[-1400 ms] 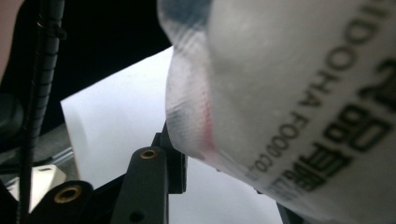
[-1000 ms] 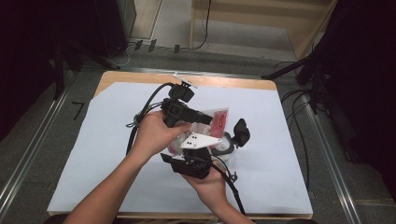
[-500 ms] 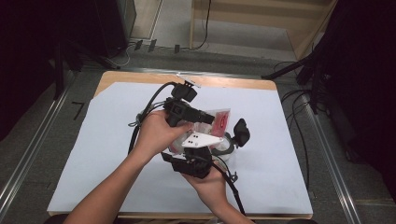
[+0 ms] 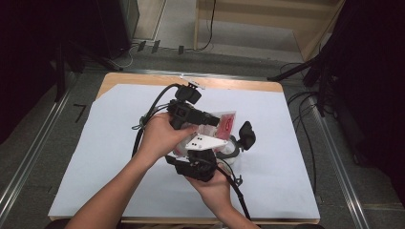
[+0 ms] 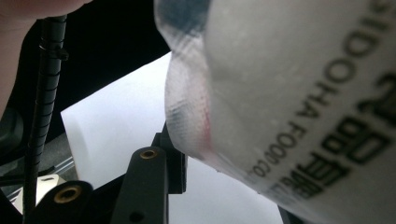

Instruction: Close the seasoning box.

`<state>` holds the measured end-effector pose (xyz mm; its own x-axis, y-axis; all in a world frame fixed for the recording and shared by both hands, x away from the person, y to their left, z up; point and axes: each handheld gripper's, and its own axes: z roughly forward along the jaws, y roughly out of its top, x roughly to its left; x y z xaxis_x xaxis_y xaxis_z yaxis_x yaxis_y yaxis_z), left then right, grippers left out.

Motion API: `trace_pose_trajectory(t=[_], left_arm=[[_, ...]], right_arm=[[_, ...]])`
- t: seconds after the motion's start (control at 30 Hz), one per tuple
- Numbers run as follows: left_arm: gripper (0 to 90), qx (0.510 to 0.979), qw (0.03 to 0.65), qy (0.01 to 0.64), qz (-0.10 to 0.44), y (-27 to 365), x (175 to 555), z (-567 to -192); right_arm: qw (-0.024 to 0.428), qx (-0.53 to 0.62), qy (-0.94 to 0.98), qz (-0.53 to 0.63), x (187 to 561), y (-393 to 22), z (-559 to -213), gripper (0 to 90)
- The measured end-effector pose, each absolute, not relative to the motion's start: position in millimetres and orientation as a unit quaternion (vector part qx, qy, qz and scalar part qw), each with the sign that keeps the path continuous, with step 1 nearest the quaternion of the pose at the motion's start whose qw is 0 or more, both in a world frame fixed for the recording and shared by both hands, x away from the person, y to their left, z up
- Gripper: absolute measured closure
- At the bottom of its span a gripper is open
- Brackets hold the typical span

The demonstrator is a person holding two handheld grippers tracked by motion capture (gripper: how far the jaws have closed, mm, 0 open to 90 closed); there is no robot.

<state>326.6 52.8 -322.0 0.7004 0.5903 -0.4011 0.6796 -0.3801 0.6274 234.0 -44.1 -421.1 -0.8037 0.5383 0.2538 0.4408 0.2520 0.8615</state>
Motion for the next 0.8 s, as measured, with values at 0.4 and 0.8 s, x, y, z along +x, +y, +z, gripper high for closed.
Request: trace_pose_trajectory(t=[0.4,0.8], left_arm=[[73.3,0.829,0.403,0.382,-0.059,53.5,326.7,-322.8],[73.1,0.83,0.404,0.38,-0.057,51.5,324.3,-322.1]], right_arm=[[0.05,0.307,0.792,0.526,233.6,-43.6,-422.0,64.3],[0.053,0.303,0.791,0.529,232.4,-44.2,-422.9,64.1]])
